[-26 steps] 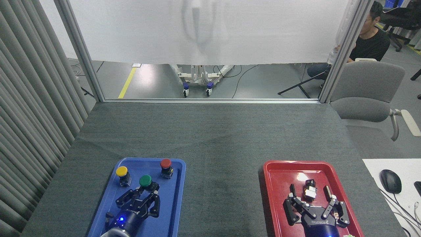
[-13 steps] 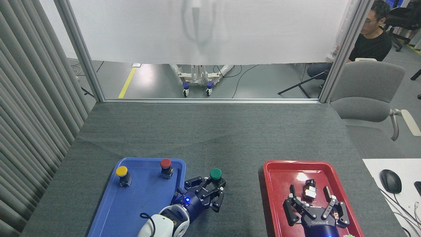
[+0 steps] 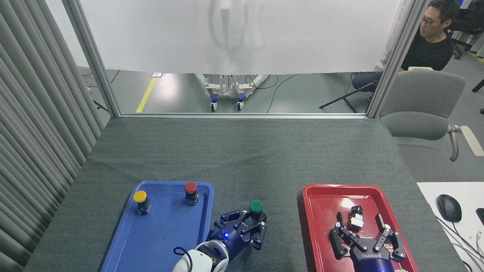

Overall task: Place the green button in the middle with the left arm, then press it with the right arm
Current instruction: 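Carry the green button off the blue tray onto the table, then release the green button and withdraw the left hand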

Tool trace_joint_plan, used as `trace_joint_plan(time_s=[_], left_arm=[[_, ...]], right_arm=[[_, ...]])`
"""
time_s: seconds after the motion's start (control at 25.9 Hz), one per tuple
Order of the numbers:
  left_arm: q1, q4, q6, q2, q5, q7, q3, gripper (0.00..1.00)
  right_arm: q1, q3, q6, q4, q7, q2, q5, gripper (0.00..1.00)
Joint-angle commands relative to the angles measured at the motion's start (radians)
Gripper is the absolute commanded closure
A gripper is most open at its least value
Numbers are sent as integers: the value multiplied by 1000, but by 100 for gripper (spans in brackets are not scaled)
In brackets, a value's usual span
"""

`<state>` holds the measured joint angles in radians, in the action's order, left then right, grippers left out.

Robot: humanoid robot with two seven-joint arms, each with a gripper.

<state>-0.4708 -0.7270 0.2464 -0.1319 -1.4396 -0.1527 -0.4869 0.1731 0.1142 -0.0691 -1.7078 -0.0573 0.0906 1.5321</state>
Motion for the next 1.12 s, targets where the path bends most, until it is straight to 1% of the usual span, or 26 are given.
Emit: trace_joint_plan(time_s=[0.0,0.08,0.19,0.27,0.31,0.35,0.39,0.42,0.46,0.5,0.54,0.62,0.69,0.77,0.85,0.89,0.96,1.04,1.08], left_arm=[[6,3,-4,5,-2,-1,-2,100],[14,3,-10,9,-2,-1,-2,100],[38,-5,-68,12,-2,-2,-1,97],[41,-6,-87,14,-2,-4,-2,95],[41,-6,-90,14,-1,-4,-2,92],[44,-6,-90,14,-1,-10,-2,86],[46,-6,-90,14,-1,-22,-2,70],[52,-6,-98,12,1,-36,-1,40],[58,-11,-99,9,4,-45,-1,21],[61,-25,-99,9,4,-50,-1,8],[66,-48,-98,11,4,-48,-1,0],[97,-117,-98,12,2,-47,-1,0],[136,-212,-99,17,4,-45,1,0],[173,-304,-105,40,5,-45,7,0],[208,-397,-157,72,5,-42,10,0],[236,-449,-194,95,5,-42,10,0],[290,-561,-229,169,11,-38,11,0],[311,-621,-246,255,22,-36,22,0],[322,-643,-246,290,36,-36,54,0]], right_arm=[[-1,-5,-8,2,-1,-6,-4,1],[-1,-21,-17,2,-1,-9,-4,3],[0,-27,-41,4,1,-11,-4,21],[0,-31,-41,5,1,-11,-6,28],[0,-39,-41,5,1,-12,-6,30],[0,-41,-41,5,2,-12,-4,32],[2,-42,-41,5,2,-11,-4,33],[2,-42,-41,5,2,-12,-4,33],[2,-42,-41,5,2,-12,-4,33],[3,-44,-40,5,1,-12,-4,34],[3,-44,-40,5,1,-14,-4,36],[3,-48,-34,5,1,-9,-4,46],[5,-79,-14,8,1,0,-4,57],[13,-116,18,13,-1,6,-3,71],[14,-137,28,17,-3,21,-3,86],[14,-146,28,19,-4,24,-3,91],[13,-153,26,22,-4,21,-3,100],[3,-153,22,31,-4,15,-1,100],[-3,-156,20,50,-4,14,2,100]])
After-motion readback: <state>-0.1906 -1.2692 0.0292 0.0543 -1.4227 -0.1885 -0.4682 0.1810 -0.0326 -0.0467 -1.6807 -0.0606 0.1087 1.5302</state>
